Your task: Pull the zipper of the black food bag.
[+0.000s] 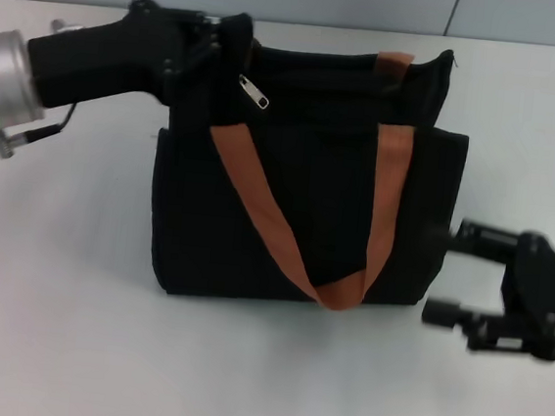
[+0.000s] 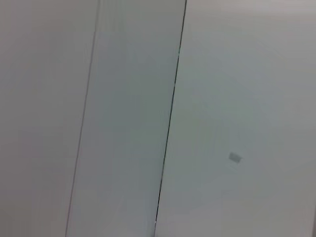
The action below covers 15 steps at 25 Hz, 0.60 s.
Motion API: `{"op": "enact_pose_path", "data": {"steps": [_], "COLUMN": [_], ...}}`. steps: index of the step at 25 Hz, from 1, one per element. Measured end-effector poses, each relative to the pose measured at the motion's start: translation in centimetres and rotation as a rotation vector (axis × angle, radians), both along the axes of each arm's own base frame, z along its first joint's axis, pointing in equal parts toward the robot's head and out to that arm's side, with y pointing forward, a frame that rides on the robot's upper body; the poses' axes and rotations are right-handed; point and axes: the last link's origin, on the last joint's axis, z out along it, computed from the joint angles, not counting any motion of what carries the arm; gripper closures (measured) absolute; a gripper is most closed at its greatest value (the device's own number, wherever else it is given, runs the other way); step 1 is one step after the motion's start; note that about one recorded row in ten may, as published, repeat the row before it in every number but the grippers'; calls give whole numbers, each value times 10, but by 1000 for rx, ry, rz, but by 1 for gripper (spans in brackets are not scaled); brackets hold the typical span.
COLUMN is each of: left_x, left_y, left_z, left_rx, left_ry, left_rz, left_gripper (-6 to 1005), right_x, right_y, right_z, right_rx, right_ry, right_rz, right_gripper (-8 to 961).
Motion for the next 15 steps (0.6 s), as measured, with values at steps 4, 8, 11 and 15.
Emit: {"op": "enact_pose_path", "data": {"steps": [4,8,11,15], "left_x": [-16,-32,-34,-33], "left_y": [-11,-24,-26,-28], "left_z": [3,9,11,9], "left_rx": [4,29,29,25], "left_ry": [-1,-18,-24,-41], "left_rz": [32,59,59,60], "left_gripper": [978,978,978,978], "right_x": [-13,-28,-40,-61], "right_y": [15,33,43,56], "right_z": [11,17,19,10], "right_rx": [-86,-234,-337,-517], "right_ry": [82,115,141,212], "right_rz": [-107,-220,-284,-407], "right_gripper": [161,162,163,164]}}
